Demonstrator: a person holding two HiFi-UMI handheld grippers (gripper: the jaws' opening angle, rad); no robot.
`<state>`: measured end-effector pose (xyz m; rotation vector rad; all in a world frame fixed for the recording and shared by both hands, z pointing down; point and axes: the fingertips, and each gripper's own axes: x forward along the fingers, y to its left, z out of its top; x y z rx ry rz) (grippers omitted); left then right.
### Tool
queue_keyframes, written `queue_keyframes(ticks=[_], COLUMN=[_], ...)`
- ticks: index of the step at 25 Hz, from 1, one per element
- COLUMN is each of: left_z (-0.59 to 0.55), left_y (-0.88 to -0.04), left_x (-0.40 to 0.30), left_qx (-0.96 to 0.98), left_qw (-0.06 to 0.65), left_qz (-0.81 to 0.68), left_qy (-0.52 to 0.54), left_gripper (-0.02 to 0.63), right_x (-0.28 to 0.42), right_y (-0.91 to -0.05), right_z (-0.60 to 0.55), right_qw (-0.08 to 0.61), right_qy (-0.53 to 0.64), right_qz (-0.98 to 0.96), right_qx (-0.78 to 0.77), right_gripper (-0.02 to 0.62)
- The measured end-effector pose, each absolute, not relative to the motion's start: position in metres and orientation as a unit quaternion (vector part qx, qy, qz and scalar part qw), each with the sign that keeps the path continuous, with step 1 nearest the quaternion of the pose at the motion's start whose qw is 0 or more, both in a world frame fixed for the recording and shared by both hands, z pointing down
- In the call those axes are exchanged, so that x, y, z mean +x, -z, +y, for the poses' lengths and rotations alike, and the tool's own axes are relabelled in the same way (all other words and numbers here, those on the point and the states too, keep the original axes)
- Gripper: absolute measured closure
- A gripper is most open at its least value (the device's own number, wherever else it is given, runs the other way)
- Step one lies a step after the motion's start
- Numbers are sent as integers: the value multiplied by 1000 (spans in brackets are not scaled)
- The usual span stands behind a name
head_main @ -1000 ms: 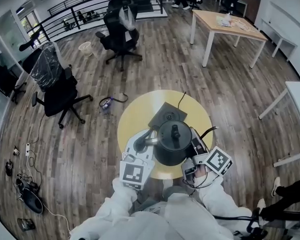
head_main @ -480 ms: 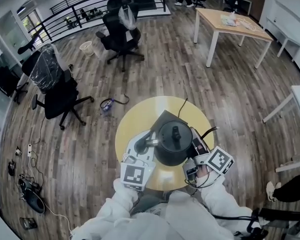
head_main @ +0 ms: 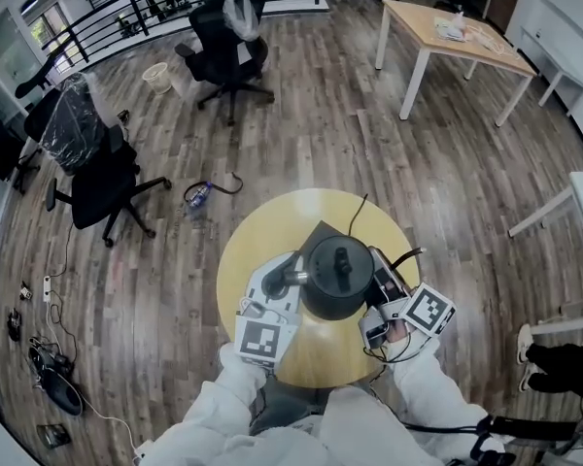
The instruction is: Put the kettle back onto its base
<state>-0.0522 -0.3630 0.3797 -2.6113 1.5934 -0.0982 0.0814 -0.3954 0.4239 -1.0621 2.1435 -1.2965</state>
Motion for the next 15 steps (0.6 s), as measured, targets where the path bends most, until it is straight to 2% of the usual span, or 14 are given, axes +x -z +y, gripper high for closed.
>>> queue_keyframes(ticks=[3, 5, 8, 15], left_z=[-384, -396, -412, -456], left_y=[-399, -418, -443, -501], left_x=[-53, -51, -50, -55], left_qx=[-856, -858, -858, -863], left_qw=[65, 94, 117, 96], left_qz=[511, 500, 495, 493], left_qy=[40, 62, 72, 58], left_gripper=[607, 607, 607, 607], right_x=[77, 75, 77, 79], right_y=[-447, -466, -492, -548], right_z=[-414, -427, -448, -483], right_qw=[189, 172, 161, 133], right_qy=[469, 465, 456, 452], right_qz=[772, 774, 773, 763], right_qx=[-386, -394, -411, -442], right_gripper=[448, 521, 523, 523])
